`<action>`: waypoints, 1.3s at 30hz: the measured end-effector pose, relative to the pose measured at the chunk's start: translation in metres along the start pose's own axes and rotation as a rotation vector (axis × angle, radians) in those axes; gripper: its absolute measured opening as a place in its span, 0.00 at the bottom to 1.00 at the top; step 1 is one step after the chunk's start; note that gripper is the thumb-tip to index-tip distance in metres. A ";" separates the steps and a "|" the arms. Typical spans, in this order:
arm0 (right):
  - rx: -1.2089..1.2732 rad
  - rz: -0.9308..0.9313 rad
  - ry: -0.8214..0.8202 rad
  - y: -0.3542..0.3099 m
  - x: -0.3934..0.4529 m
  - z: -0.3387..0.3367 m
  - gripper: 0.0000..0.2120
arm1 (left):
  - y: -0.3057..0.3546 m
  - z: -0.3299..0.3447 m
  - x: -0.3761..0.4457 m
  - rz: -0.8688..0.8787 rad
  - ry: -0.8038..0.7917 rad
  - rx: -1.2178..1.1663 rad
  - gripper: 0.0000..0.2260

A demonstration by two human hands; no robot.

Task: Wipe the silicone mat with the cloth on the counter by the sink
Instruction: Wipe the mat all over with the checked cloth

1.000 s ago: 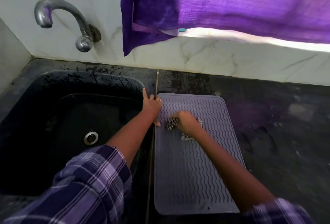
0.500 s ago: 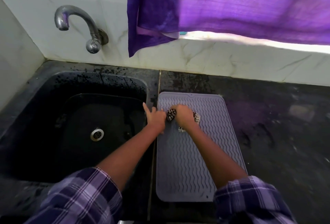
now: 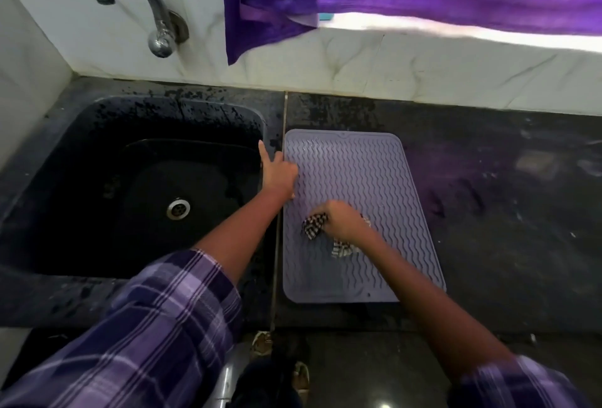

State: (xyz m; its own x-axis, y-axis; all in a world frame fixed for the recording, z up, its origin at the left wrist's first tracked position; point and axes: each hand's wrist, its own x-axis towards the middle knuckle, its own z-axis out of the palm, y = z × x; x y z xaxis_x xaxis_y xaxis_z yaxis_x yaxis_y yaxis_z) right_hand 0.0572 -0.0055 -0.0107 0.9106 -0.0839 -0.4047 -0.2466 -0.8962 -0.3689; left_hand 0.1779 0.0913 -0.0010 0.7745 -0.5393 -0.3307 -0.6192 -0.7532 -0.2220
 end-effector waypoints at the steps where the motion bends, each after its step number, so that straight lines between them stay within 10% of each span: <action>1: 0.017 0.010 0.001 0.000 0.004 -0.006 0.22 | 0.002 0.002 -0.006 0.020 -0.003 -0.006 0.22; 8: -0.063 0.074 0.184 -0.010 0.016 -0.002 0.17 | -0.005 0.024 -0.032 0.119 -0.081 -0.071 0.36; 19: 0.001 -0.073 -0.225 0.003 -0.044 0.013 0.22 | 0.000 0.022 -0.035 0.085 -0.056 -0.004 0.33; 26: -0.025 0.025 0.181 -0.016 -0.021 0.022 0.21 | 0.003 0.021 -0.037 0.044 -0.066 -0.010 0.33; 35: 0.030 -0.082 -0.312 -0.004 -0.082 0.034 0.22 | -0.003 0.022 -0.032 0.075 -0.078 -0.036 0.34; 39: 0.121 -0.030 -0.054 -0.012 -0.065 0.008 0.21 | 0.000 0.013 -0.044 0.095 -0.061 0.015 0.28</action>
State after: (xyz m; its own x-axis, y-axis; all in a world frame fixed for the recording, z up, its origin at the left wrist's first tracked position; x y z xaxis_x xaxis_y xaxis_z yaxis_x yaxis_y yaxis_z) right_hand -0.0019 0.0140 0.0129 0.8998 -0.0308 -0.4353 -0.2603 -0.8385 -0.4787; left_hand 0.1421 0.1199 0.0016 0.7030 -0.5841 -0.4057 -0.6920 -0.6935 -0.2005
